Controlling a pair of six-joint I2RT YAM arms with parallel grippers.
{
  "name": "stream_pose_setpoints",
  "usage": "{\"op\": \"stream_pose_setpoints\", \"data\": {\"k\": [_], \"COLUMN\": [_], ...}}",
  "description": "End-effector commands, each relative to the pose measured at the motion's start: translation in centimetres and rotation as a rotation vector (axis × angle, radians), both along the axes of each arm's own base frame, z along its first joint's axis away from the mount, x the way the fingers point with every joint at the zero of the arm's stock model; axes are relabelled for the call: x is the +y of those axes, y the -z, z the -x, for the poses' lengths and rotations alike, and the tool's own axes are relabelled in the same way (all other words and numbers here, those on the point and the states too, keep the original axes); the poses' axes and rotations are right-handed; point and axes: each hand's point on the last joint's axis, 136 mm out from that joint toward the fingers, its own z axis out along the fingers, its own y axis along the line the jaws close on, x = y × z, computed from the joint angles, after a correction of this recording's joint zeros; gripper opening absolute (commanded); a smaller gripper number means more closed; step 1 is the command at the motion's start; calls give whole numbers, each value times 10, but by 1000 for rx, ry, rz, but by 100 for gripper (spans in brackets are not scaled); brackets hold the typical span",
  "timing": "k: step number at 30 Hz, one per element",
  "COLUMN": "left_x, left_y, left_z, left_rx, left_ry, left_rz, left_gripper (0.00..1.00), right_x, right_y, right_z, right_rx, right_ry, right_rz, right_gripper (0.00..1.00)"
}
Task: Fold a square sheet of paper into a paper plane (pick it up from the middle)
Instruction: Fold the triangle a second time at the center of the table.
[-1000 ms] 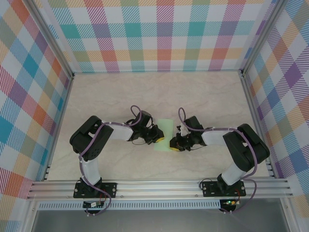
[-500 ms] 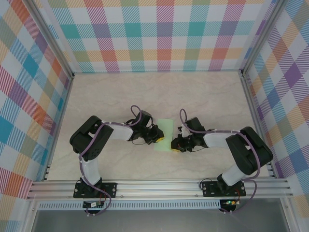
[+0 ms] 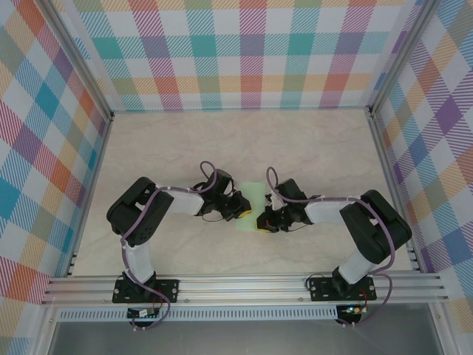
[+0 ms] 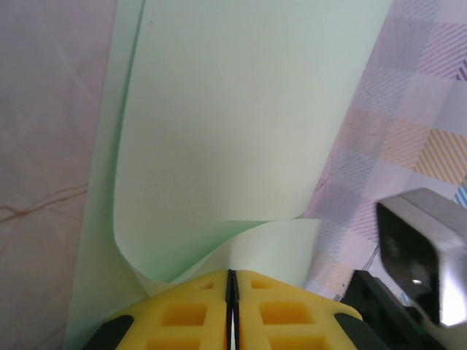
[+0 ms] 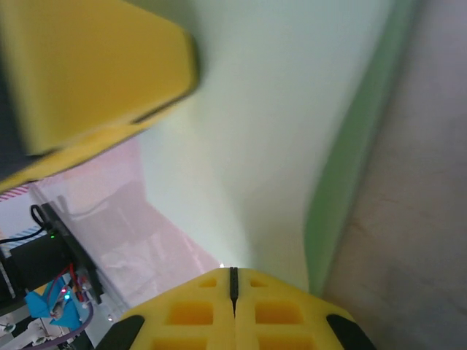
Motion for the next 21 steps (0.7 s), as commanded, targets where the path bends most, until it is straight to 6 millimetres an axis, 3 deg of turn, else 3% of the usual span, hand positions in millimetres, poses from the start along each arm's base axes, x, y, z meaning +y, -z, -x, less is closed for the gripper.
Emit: {"op": "stream_pose_setpoints", "data": {"k": [1, 7, 15, 21], "left_x": [12, 9, -6, -10], "left_y": [32, 26, -23, -40], "left_z": [16, 13, -2, 5], "left_rx": [69, 49, -51, -77], "left_ry": [5, 10, 34, 38], "left_rz": [-105, -89, -6, 28], "left_gripper": [11, 12, 20, 21], "right_x": [-12, -22, -23, -20], "right_y": [20, 30, 33, 33], "right_z": [9, 18, 18, 14], "right_rx": [28, 60, 84, 91], "right_ry": [13, 41, 53, 58], "right_rz": [44, 26, 37, 31], "right_gripper": [1, 0, 0, 0]}}
